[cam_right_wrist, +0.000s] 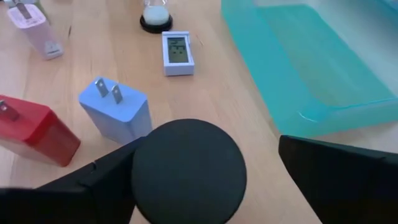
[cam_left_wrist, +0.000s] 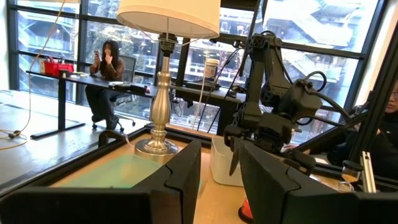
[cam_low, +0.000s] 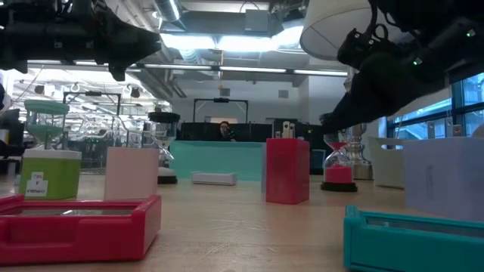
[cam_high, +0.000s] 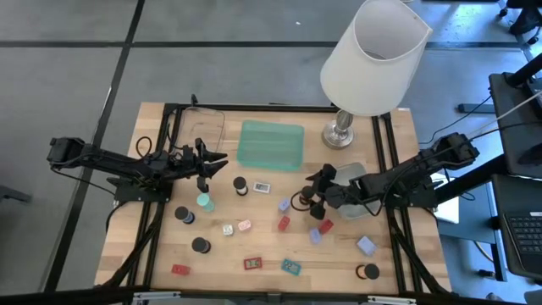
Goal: Pick & Place Office items
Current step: Put the pink hourglass into the gray bin
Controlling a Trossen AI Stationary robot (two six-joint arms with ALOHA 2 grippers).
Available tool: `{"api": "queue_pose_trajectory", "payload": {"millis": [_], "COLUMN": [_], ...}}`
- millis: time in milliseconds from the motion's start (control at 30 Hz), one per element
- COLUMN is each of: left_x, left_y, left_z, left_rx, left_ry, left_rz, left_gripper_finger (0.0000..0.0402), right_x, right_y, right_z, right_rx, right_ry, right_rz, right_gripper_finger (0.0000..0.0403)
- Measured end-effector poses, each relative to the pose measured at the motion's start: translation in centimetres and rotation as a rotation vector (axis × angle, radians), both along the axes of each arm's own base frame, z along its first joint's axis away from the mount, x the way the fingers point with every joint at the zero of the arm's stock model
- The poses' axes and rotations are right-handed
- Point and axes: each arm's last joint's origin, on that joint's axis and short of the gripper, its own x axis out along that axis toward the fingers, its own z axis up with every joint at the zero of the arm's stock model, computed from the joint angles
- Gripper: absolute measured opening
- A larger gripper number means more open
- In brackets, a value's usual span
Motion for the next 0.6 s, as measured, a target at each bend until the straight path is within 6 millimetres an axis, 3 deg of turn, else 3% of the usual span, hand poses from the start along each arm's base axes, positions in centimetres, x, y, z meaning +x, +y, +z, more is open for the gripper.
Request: {"api": "queue_pose_trajectory", "payload": {"millis": [367,600], "left_x": [0.00,0.00], "left_y": [0.00,0.00], "left_z": [0.00,0.00], "left_rx": [0.000,0.000], "left_ry": [0.000,0.000], "left_rz": [0.000,0.000], "left_gripper_finger": [0.0107,0.0107], "right_x": [0.03,0.33], "right_y": [-0.06,-0.06], "right_z": [-0.02,0.43], "right_rx": [0.014,-0.007], "right_ry": [0.003,-0.019], "right_rz": [0.006,-0.027], "right_gripper_finger": [0.0213,0.0209]}}
